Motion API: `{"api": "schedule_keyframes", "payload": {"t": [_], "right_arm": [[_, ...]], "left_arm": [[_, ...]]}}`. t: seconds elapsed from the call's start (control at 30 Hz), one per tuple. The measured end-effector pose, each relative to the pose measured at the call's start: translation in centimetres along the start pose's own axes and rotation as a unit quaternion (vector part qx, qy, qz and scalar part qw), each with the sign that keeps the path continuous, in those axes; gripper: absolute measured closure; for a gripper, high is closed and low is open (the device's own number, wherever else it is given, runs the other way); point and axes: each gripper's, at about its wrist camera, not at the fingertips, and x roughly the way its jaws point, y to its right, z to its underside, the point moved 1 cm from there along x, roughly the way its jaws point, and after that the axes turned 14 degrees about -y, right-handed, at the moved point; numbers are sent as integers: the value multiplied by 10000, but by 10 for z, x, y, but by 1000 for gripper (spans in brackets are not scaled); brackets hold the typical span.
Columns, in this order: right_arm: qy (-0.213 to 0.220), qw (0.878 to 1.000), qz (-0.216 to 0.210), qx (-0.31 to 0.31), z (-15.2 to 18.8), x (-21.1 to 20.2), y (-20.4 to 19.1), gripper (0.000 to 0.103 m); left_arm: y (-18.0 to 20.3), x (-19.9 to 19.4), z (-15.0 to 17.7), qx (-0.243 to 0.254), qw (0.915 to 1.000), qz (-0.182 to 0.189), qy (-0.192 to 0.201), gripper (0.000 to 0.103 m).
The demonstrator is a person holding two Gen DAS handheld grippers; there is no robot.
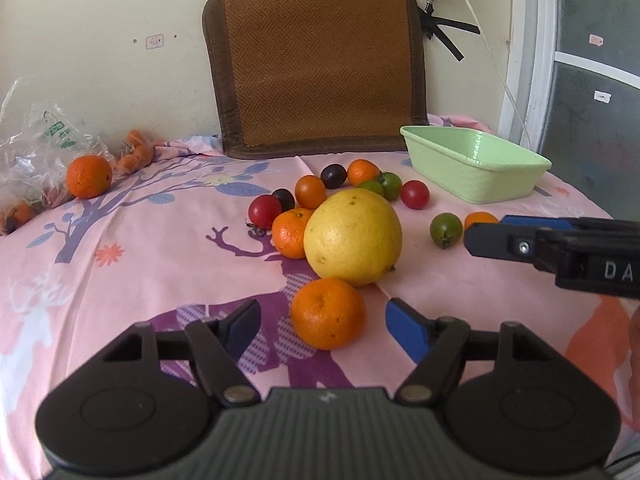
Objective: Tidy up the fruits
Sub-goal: 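Move the right tool toward the yellow grapefruit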
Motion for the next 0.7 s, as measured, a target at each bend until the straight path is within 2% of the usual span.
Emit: {"api": "schedule_keyframes", "payload": {"t": [0.13,0.27,0.33,0.43,0.57,0.63,0.7], "right_arm": [[17,9998,-211,-70,-12,6,-12,48],[-113,9991,-391,-68,-19,15,-13,42],[-217,9980,-589,105,-23,20,-9,40],[-369,9956,-781,371,-31,28,-1,38],[-503,9917,-973,670,-38,34,10,38],[-493,9908,-1053,698,-40,33,14,38],[-461,9909,-1117,599,-41,32,15,38]], "left_arm": [[-10,-3,1,-122,9999,81,30,34],[-22,-20,-9,-143,9986,287,431,32],[-28,-25,-18,-70,9963,659,544,32],[-32,-18,-26,5,9916,1202,473,32],[-38,-3,-33,-56,9871,1570,309,32],[-50,4,-35,-343,9806,1920,191,34],[-65,11,-35,-776,9675,2408,56,34]]}}
